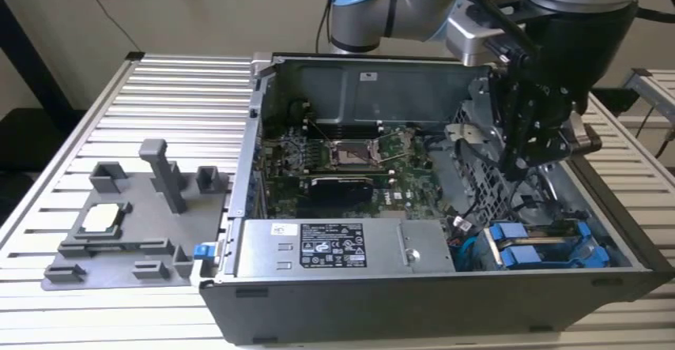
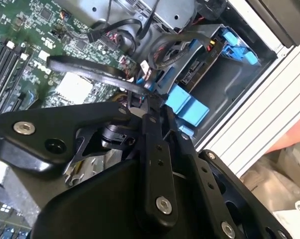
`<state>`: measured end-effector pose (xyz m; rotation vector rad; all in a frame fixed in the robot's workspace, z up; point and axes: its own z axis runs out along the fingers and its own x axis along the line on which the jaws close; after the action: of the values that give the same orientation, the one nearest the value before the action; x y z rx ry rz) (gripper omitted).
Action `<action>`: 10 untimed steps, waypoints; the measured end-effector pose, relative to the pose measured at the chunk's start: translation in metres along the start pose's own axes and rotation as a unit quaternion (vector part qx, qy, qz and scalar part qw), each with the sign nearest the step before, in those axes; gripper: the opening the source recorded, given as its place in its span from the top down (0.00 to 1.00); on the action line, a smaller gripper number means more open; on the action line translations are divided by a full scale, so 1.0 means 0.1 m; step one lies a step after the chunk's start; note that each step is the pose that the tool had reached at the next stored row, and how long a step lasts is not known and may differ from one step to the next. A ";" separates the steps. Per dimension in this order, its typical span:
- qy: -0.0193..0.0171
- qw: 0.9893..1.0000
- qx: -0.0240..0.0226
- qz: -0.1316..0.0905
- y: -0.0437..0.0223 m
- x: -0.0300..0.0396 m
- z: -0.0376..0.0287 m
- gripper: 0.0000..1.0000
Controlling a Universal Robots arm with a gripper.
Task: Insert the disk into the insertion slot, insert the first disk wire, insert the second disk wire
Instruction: 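Insert the first disk wire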
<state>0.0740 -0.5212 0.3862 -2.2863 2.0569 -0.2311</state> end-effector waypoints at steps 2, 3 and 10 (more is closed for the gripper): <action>0.000 1.000 0.000 0.000 0.007 -0.001 0.003 0.83; 0.000 1.000 0.001 0.000 0.009 -0.002 0.004 0.83; 0.000 1.000 0.001 0.000 0.013 -0.002 0.005 0.83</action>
<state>0.0728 -0.5212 0.3855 -2.2855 2.0562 -0.2329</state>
